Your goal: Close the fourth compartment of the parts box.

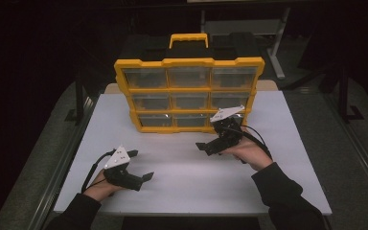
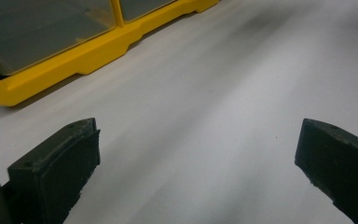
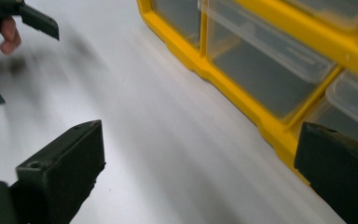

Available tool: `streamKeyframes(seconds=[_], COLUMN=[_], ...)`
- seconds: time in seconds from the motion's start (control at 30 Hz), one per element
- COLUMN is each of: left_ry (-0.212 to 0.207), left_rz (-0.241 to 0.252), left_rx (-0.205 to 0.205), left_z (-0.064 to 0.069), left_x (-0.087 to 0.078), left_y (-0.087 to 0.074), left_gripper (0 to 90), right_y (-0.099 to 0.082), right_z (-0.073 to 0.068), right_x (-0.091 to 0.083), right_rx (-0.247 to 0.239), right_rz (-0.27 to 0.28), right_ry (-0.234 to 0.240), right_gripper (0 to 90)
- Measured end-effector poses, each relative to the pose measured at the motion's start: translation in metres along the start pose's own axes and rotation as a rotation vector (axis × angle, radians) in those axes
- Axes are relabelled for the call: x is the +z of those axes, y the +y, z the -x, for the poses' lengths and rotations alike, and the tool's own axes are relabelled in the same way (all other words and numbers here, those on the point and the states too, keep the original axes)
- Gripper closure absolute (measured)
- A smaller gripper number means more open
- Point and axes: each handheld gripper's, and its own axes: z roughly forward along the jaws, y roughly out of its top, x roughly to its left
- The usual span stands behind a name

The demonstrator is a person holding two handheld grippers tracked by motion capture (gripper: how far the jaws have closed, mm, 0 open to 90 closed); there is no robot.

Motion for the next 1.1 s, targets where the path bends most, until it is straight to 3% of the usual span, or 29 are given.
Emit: streamKeyframes(seconds=[0.47, 0.73, 1.1], left_ry=[0.001, 0.001, -0.001], left_rz=[-0.001, -0.001, -0.001], left_rx=[0.003, 0.004, 0.004], left_z=[0.0, 0.0, 0.0], left_x=[0.0, 0.0, 0.0], left_y=[0.0, 0.0, 0.0], left_gripper=[0.0, 0.0, 0.0], right_y=[-0.043, -0.061, -0.082], right_z=[0.008, 0.007, 0.009], right_x=[-0.007, -0.008, -0.016], right_rx=[0.03, 0.035, 0.058], right_rz=[0.022, 0.024, 0.014], right_ry=[-0.032, -0.064, -0.072], right_gripper=[0.0, 0.0, 0.0])
